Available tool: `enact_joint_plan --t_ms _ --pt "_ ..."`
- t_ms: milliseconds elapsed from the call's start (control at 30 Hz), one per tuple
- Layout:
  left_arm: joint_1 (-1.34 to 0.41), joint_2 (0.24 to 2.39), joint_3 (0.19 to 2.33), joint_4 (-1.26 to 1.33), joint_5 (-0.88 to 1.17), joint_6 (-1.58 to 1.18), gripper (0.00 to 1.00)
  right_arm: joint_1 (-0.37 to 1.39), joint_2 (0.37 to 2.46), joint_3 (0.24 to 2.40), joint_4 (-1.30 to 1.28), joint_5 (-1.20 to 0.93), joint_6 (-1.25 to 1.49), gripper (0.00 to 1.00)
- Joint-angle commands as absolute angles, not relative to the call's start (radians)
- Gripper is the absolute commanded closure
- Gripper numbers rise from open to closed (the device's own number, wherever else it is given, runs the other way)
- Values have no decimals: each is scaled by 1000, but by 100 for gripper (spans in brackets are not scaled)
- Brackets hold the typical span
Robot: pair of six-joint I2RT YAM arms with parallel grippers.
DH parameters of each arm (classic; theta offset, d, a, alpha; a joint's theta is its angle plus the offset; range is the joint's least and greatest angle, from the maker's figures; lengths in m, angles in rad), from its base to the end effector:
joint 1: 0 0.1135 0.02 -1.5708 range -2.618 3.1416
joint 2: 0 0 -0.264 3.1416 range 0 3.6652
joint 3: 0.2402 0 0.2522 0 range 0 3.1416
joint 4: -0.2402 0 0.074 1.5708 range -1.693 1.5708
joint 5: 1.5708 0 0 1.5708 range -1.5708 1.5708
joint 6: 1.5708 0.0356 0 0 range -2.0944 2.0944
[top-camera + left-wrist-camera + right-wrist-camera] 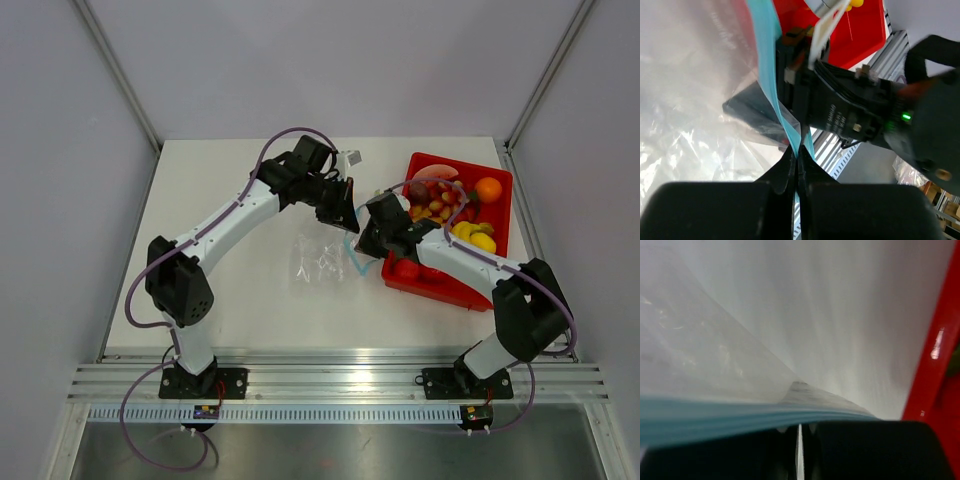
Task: Place the food in the zip-top bag and seal the zipper
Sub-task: Open the zipper of the food storage bag at the center of the board.
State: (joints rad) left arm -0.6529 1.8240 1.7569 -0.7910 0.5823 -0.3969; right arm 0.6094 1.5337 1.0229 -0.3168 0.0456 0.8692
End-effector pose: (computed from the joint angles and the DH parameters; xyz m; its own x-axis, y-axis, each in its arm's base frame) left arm 0.3077 -0.2600 0.3340 -0.8608 0.2519 -0.4422 0.4991 0.5880 -0.6365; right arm 0.2694 0.1860 0.2292 -0.8071 0.3671 -0.4624 0.1085 0.8620 0.4952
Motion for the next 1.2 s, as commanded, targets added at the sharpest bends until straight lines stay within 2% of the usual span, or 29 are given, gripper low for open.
enact_joint_plan --t_ms 0,67,100,133,200,467,600,733,900,1167 --pt "-655 1772 1772 -759 637 -399 100 604 1560 1104 -501 230 905 94" --pt "-655 1775 1772 -773 638 -385 100 601 1554 1111 -526 291 908 89" --pt "-655 1775 1770 -775 637 -382 100 600 1551 1114 -540 302 908 76" --pt "-655 1776 1769 -778 637 -380 100 600 1546 1118 -549 330 908 69" --pt "-655 1787 1769 -781 643 -376 100 600 1545 1137 -577 351 907 61" --pt "-655 1841 1836 -871 589 -324 100 600 1555 1189 -618 434 881 60" --pt "-655 1871 1852 -926 470 -304 100 600 1534 1190 -546 361 809 60" --pt "-655 1861 1810 -872 422 -333 100 600 1516 1190 -522 328 792 60" --pt "-655 1859 1799 -822 410 -351 100 600 1496 1195 -497 269 752 59" --pt "-655 1896 1828 -802 417 -370 100 600 1330 1178 -459 169 710 54"
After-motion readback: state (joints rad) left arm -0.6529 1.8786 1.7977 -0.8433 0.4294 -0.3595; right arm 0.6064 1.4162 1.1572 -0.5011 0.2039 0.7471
